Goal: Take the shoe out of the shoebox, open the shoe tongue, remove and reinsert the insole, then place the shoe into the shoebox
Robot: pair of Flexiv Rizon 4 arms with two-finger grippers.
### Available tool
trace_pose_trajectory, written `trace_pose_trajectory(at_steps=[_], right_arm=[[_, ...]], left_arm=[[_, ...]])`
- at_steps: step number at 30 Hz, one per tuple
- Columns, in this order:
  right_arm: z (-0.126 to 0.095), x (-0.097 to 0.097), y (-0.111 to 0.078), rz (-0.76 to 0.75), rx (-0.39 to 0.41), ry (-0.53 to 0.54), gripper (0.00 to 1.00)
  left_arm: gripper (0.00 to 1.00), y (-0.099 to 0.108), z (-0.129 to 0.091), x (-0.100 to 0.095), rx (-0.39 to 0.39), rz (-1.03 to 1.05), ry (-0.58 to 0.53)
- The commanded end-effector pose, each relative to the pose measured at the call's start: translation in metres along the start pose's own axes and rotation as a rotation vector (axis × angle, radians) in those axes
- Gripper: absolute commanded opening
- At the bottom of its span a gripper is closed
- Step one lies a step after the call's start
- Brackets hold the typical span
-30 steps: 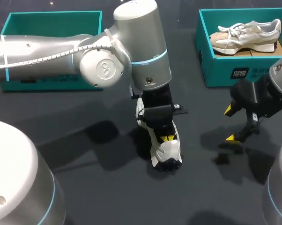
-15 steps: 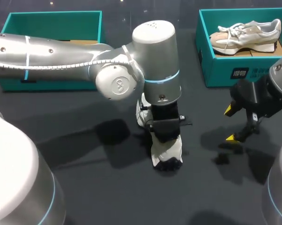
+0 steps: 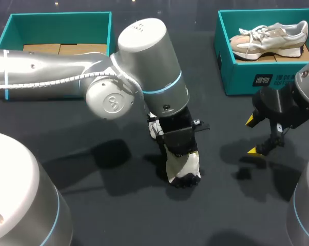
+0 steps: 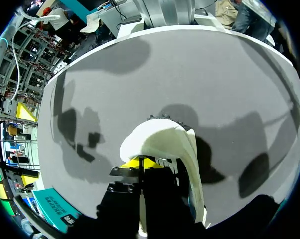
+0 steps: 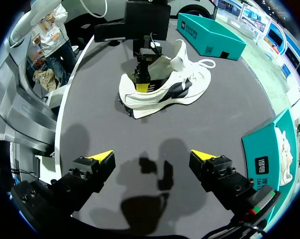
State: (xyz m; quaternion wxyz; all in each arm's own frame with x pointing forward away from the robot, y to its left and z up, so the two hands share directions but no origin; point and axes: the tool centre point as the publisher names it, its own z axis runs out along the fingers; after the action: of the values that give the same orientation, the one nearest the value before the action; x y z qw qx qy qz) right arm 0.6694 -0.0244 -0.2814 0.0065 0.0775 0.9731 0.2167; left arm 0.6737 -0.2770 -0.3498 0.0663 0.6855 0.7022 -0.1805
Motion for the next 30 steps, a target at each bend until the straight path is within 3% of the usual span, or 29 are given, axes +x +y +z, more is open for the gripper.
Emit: trace_pose_trajectory(at_steps=[1, 8, 13, 18, 24, 27, 30], right_arm=[[0.0, 0.002, 0.0, 0.001, 0.002, -0.004, 1.0], [0.0, 0.002, 0.0, 0.001, 0.002, -0.004, 1.0], [0.0, 0.002, 0.0, 0.001, 0.002, -0.004, 1.0], [0.0, 0.002, 0.0, 0.001, 0.002, -0.004, 1.0], [0.0, 0.002, 0.0, 0.001, 0.002, -0.004, 1.0], [0.0, 0.002, 0.0, 0.001, 0.002, -0.004, 1.0], [0.0, 0.002, 0.0, 0.001, 0.002, -0.004, 1.0]], left_arm=[[0.0, 0.001, 0.025, -0.006, -0.023, -0.012, -0.03], [0.0, 0.013, 0.052, 0.005, -0.053, -0.043, 0.047], [0.0, 0.018, 0.047, 0.018, -0.071, -0.028, 0.088], [0.0, 0.023, 0.022, 0.023, -0.084, -0.019, 0.085], [0.0, 0.014, -0.005, 0.014, 0.012, 0.018, 0.085], [0.0, 0.002, -0.002, 0.012, 0.057, 0.05, 0.123], [0.0, -0.003, 0.014, 0.012, 0.065, 0.059, 0.177]])
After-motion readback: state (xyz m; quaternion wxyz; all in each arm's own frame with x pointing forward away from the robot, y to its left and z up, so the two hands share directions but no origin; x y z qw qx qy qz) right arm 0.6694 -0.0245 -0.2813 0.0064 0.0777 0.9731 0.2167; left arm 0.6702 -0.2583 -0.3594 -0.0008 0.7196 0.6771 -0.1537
